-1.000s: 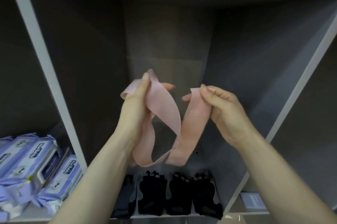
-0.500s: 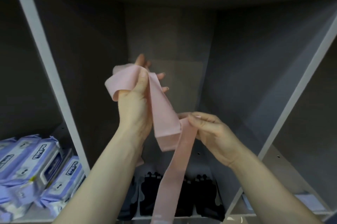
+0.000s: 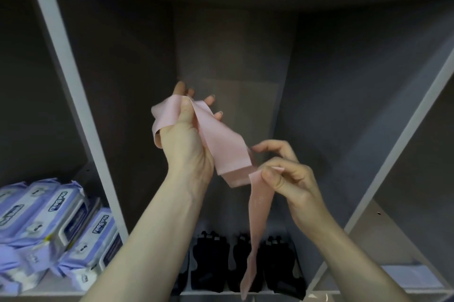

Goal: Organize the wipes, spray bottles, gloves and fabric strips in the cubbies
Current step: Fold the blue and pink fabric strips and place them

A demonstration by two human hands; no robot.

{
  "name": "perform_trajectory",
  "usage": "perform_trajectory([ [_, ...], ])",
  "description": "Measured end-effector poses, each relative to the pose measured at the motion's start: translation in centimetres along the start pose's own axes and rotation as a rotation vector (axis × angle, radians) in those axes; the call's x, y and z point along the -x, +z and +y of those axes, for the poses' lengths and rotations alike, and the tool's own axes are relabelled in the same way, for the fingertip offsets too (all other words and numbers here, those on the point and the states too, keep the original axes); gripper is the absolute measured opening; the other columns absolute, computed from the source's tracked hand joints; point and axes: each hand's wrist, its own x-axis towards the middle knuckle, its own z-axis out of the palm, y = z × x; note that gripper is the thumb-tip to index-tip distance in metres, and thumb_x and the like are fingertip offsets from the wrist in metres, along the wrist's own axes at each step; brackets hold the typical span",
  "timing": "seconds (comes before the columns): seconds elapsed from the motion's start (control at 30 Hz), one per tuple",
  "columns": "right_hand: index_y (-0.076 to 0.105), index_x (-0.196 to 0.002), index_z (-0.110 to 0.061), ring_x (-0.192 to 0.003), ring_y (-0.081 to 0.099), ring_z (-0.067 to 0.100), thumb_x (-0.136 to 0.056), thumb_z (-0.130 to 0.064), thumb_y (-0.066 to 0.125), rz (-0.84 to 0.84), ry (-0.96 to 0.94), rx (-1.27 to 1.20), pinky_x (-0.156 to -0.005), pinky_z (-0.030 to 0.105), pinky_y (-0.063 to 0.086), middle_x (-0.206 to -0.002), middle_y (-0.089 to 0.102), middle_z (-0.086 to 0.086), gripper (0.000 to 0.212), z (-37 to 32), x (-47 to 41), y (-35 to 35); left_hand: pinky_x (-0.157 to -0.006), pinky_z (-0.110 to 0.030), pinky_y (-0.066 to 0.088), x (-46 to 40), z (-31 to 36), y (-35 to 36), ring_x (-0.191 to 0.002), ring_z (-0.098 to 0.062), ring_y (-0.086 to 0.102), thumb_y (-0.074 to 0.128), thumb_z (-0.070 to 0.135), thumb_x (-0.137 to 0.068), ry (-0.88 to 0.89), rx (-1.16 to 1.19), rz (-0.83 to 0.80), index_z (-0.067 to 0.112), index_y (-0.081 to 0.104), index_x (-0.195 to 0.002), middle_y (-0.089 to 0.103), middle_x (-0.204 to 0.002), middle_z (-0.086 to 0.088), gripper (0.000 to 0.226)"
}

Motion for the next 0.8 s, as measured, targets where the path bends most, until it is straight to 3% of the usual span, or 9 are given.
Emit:
perform_trajectory([
  [0.07, 0.074, -0.072, -0.025, -0.119, 0.049, 0.025, -0.077, -0.06, 0.061, 0.002, -0.057, 0.049, -0.096, 0.034, 0.039, -0.114, 0.058, -0.009, 0.038, -0.2, 0.2, 0.0, -0.058, -0.025, 0.055, 0.1, 0.1, 0.1, -0.087, -0.016, 0.068, 0.046, 0.008, -0.097, 0.001, 0.024, 0.002, 0.016, 0.054, -0.129, 0.055, -0.136, -0.008, 0.033],
  [0.2, 0.074, -0.076, -0.023, -0.117, 0.05, 0.016, -0.079, -0.058, 0.061, -0.052, -0.079, 0.083, -0.1, 0.029, 0.037, -0.106, 0.063, -0.013, 0.038, -0.2, 0.5, 0.4, -0.056, -0.024, 0.054, 0.2, 0.0, 0.4, -0.081, -0.013, 0.07, 0.048, 0.007, -0.097, 0.011, 0.04, 0.026, 0.017, 0.056, -0.126, 0.057, -0.133, -0.007, 0.031],
  [0.33, 0.075, -0.085, -0.018, -0.11, 0.055, 0.016, -0.085, -0.049, 0.06, -0.038, -0.16, 0.153, -0.098, 0.043, 0.042, -0.093, 0.071, -0.007, 0.034, -0.4, 0.5, 0.8, -0.059, -0.026, 0.057, 0.2, -0.9, -0.1, -0.077, -0.011, 0.071, 0.049, 0.008, -0.097, -0.013, -0.012, 0.019, 0.019, 0.059, -0.122, 0.063, -0.123, -0.004, 0.029],
  [0.47, 0.077, -0.087, -0.014, -0.095, 0.057, 0.014, -0.082, -0.045, 0.064, 0.017, -0.142, -0.027, -0.085, 0.022, 0.045, -0.086, 0.07, -0.005, 0.035, -2.0, -0.5, -0.4, -0.068, -0.031, 0.059, -0.7, -2.3, -2.0, -0.065, -0.014, 0.068, 0.051, 0.005, -0.094, -0.186, -0.074, 0.014, 0.012, 0.061, -0.119, 0.069, -0.08, -0.004, 0.027],
  [0.57, 0.077, -0.087, -0.017, -0.086, 0.059, 0.017, -0.076, -0.044, 0.069, 0.026, -0.006, -0.179, -0.077, 0.024, 0.049, -0.085, 0.069, -0.001, 0.031, -2.7, -1.7, -1.3, -0.06, -0.027, 0.057, -1.9, -3.3, -4.7, -0.069, -0.019, 0.065, 0.053, 0.018, -0.093, -0.44, -0.452, -0.118, 0.007, 0.062, -0.115, 0.067, -0.085, -0.009, 0.026],
  [0.67, 0.078, -0.084, -0.016, -0.074, 0.064, 0.013, -0.069, -0.037, 0.068, 0.048, 0.14, -0.274, -0.069, 0.022, 0.054, -0.078, 0.071, 0.001, 0.028, -2.9, -2.8, -1.7, -0.064, -0.031, 0.054, -2.7, -3.7, -7.4, -0.069, -0.021, 0.067, 0.042, 0.05, -0.094, -0.738, -0.809, -0.3, 0.008, 0.064, -0.115, 0.071, -0.085, -0.009, 0.052],
  [0.8, 0.077, -0.087, -0.012, -0.081, 0.064, 0.013, -0.068, -0.037, 0.071, 0.087, 0.184, -0.35, -0.078, 0.022, 0.052, -0.081, 0.074, 0.002, 0.032, -2.5, -3.6, -2.1, -0.069, -0.037, 0.058, -3.2, -2.1, -9.0, -0.076, -0.031, 0.072, 0.024, 0.078, -0.083, -0.79, -1.313, -0.416, 0.003, 0.072, -0.099, 0.074, -0.087, -0.016, 0.09],
])
